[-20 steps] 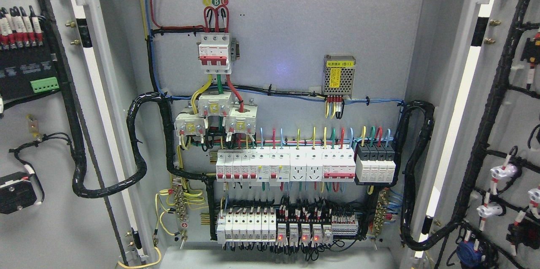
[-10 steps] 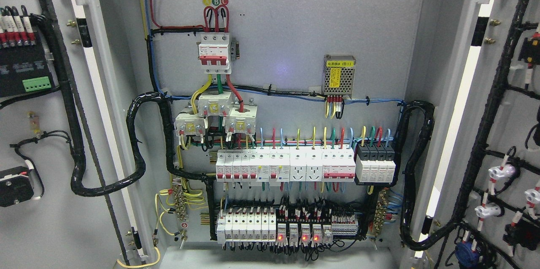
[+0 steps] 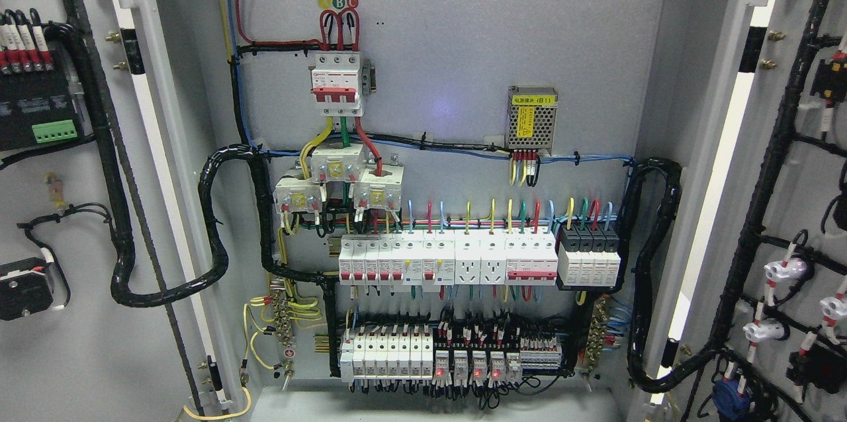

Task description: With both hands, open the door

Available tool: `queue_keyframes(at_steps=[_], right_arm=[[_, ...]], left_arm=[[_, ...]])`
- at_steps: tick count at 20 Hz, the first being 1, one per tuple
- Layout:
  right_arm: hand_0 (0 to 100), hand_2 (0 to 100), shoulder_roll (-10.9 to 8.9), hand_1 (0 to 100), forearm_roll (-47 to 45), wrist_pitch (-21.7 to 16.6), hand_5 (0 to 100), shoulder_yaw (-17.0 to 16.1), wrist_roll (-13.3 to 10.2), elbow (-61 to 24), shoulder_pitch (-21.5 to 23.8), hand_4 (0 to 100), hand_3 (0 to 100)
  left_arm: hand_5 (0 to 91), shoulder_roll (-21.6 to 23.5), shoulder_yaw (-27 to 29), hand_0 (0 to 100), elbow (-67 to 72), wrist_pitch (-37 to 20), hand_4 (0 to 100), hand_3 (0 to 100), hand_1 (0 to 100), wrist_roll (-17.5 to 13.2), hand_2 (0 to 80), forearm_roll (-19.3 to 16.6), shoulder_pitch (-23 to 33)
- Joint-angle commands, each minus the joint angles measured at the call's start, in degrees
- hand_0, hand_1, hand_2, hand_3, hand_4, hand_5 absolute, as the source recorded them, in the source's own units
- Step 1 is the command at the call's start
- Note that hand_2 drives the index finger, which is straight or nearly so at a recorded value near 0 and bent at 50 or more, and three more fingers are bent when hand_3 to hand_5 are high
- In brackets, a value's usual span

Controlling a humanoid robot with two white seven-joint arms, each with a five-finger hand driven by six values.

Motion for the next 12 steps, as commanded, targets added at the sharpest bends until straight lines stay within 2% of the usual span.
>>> queue_keyframes(at_steps=[1, 5, 7, 10, 12], right_arm=[[0, 0, -1.47, 0, 1.4, 0.2, 0, 11.9, 0.1, 5.5, 1.3, 0, 0], [0, 0, -0.77, 0, 1.4, 0.1, 0, 12.9, 0.2, 8.4, 2.4, 0, 0], [0, 0, -0.24, 0, 1.4, 0.1, 0, 12.9, 0.2, 9.2, 3.6, 0, 0], [0, 0, 0.37, 0, 1.4, 0.0, 0, 13.1, 0.4, 11.4, 5.8, 0, 0], [0, 0, 0.99, 0, 1.4, 0.1, 0, 14.2, 0.4, 14.1, 7.5, 0, 0]], left_arm=[[0.0, -3.9, -2.0, 0, -11.5, -54.2, 0, 0, 0, 0.0, 0.0, 0.1, 2.7], [0.0, -8.6, -2.1, 0, -23.6, -54.2, 0, 0, 0, 0.0, 0.0, -0.1, 7.6], [0.0, -12.1, -2.7, 0, -28.7, -54.2, 0, 0, 0, -0.2, 0.0, -3.2, 8.6], [0.0, -24.4, -8.4, 0, -29.2, -54.4, 0, 0, 0, -0.3, 0.0, -18.9, 10.7], [0.0, -29.9, -13.3, 0, -28.0, -54.4, 0, 0, 0, -0.4, 0.0, -25.8, 15.3]])
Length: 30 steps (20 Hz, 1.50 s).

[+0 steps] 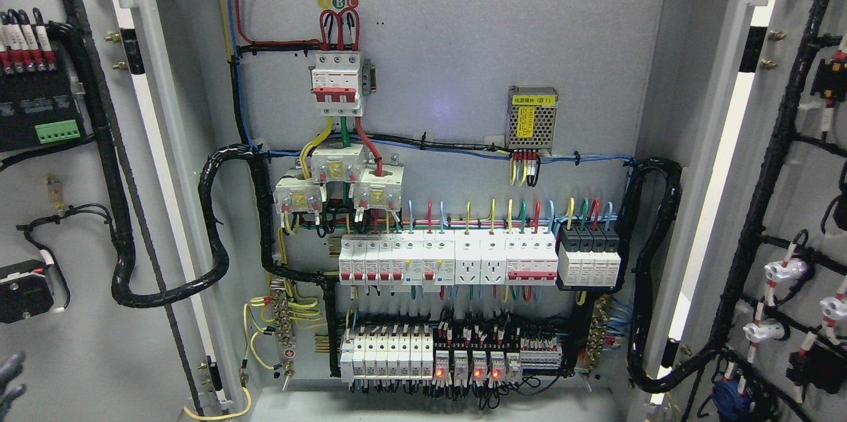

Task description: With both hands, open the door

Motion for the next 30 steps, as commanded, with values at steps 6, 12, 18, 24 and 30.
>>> queue_keyframes(at_steps=[6, 12, 18, 24, 30], right_arm=[[0, 0, 5.1, 0, 10.6, -0.2, 0, 11.4, 0.1, 35.4, 5.8, 0, 0], [0, 0, 11.18, 0, 13.6, -0.2, 0, 10.9, 0.1, 69.6, -1.8, 0, 0], [0, 0, 14.6, 0, 13.7, 0.3, 0, 11.0, -0.3, 95.3, -7.2, 0, 0], [0, 0, 17.42, 0, 13.8, 9.9, 0, 11.4, -3.9, 108.1, -10.3, 0, 0], [0, 0, 17.51, 0, 22.9, 26.3, 0, 11.0, -18.6, 107.5, -10.4, 0, 0]], left_arm=[[0.0, -25.7, -15.5, 0, 3.4, -54.6, 0, 0, 0, -0.4, 0.0, -26.6, 14.3], [0.0, -26.8, -11.1, 0, 29.0, -54.6, 0, 0, 0, -0.3, 0.0, -26.0, 12.9], [0.0, -27.0, -5.7, 0, 68.9, -54.5, 0, 0, 0, -0.3, 0.0, -26.0, 3.3], [0.0, -26.3, -1.5, 0, 97.0, -41.5, 0, 0, 0, -0.3, 0.0, -26.0, -4.2], [0.0, -26.6, -1.2, 0, 96.6, -1.1, 0, 0, 0, -0.4, 0.0, -25.0, -4.2]])
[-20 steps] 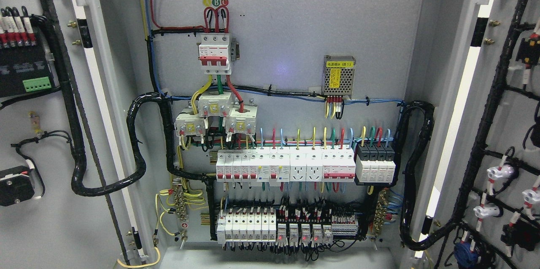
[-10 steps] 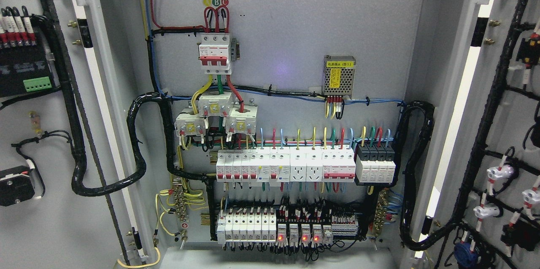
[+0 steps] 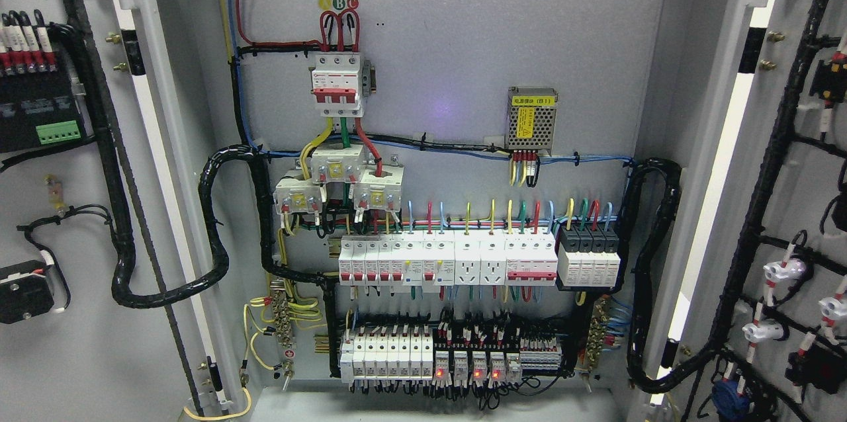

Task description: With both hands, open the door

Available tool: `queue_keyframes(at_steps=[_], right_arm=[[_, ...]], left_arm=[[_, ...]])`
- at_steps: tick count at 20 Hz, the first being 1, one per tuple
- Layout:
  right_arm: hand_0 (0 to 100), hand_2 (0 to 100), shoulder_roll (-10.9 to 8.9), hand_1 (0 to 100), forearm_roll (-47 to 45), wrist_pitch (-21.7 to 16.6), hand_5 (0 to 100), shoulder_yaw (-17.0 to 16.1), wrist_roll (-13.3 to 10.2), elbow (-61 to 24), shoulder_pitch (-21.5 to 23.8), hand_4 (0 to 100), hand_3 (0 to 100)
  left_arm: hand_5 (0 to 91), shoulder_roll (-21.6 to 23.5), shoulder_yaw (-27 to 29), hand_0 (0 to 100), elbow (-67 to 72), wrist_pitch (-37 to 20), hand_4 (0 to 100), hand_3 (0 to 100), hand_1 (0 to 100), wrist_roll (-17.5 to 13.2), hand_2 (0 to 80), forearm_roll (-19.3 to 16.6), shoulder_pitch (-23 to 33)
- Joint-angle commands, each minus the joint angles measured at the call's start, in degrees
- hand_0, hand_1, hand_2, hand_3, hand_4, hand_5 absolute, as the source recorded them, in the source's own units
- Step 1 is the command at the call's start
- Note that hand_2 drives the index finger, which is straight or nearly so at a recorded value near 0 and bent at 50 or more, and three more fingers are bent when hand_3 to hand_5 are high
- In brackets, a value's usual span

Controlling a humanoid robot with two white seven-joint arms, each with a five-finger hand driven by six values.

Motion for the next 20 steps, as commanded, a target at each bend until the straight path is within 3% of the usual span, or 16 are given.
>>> queue_keyframes(at_steps=[1, 3, 6, 10, 20], right_arm=[[0, 0, 4.35, 0, 7.0, 10.8, 0, 0.8, -6.2, 18.8, -1.4, 0, 0], [0, 0, 4.79, 0, 8.9, 18.7, 0, 0.7, -8.8, 18.7, -3.4, 0, 0], [0, 0, 5.49, 0, 9.3, 23.3, 0, 1.1, -10.0, 18.7, -5.9, 0, 0], [0, 0, 5.85, 0, 11.4, 23.3, 0, 1.2, -15.9, 17.3, -7.7, 0, 0], [0, 0, 5.93, 0, 11.8, 22.9, 0, 0.5, -16.0, 15.7, -7.8, 0, 0]], left_arm=[[0.0, -1.5, 3.2, 0, 26.7, 3.8, 0, 0, 0, -0.1, 0.0, 2.0, -2.1], [0.0, -1.7, 3.5, 0, 26.7, 12.5, 0, 0, 0, -0.1, 0.0, 5.1, -2.3], [0.0, -1.8, 3.6, 0, 26.7, 23.1, 0, 0, 0, -0.1, 0.0, 7.8, -2.5], [0.0, -2.3, 3.7, 0, 26.7, 32.2, 0, 0, 0, -0.2, 0.0, 10.0, -2.5], [0.0, -2.5, 3.4, 0, 21.6, 38.1, 0, 0, 0, -0.2, 0.0, 10.3, -2.5]])
